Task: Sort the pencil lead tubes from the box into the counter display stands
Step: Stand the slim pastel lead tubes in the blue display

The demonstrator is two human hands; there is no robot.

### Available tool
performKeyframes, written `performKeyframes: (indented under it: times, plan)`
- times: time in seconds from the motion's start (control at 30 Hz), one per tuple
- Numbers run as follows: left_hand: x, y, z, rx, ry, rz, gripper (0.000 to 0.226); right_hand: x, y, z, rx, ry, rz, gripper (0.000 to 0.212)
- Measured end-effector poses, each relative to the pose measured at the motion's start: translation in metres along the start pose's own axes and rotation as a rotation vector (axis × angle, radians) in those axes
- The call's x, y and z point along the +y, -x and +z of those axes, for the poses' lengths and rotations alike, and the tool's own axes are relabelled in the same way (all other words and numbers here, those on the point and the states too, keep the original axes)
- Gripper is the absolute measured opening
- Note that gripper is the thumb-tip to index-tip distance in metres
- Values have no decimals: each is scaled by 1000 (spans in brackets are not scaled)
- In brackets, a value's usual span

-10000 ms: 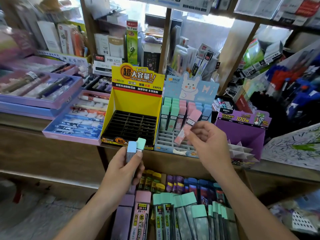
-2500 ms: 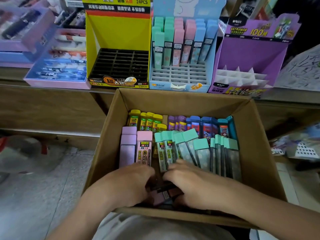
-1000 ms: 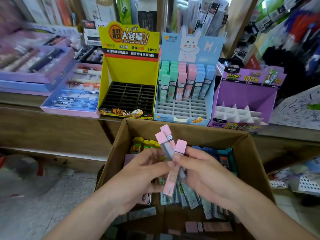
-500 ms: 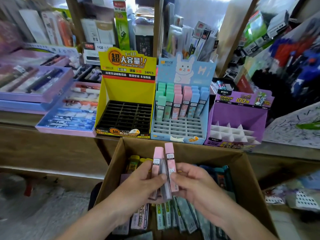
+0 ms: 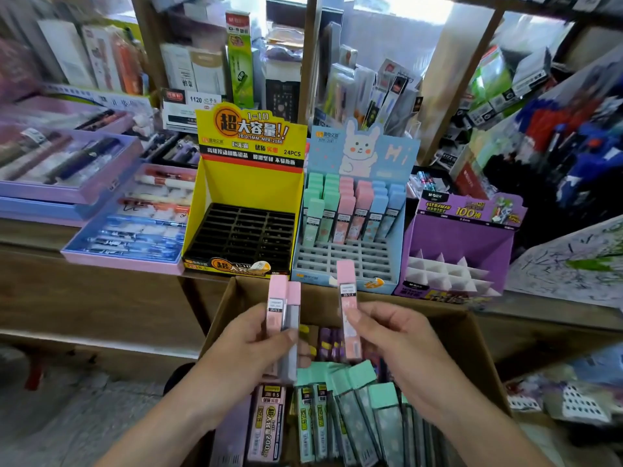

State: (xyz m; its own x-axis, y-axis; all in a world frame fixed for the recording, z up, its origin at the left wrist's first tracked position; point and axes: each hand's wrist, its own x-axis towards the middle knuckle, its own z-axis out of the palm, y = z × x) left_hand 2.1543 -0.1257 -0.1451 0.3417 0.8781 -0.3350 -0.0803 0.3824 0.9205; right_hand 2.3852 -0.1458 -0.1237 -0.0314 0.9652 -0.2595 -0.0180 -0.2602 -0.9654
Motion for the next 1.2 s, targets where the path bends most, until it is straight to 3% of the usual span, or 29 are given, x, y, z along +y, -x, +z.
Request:
performKeyframes:
  times: [0.3,0.43,0.57,0.73,1.2]
  plan:
    - [6,-11,-12,104,-159,209,19,-45,-34,-13,254,329,-412,12]
    - [2,-14,-14,90,-157,235,19,-57,-54,-16,371,406,-495,7]
    - [1,-14,-15,93,-178,255,24,-62,-73,-17,445,486,-510,19]
    - [-3,-15,-15,90,-228,256,26,-65,-89,-16,463,556,-495,11]
    - [-2,-16,-15,91,-217,257,30,-72,-99,-11,395,825,-378,19]
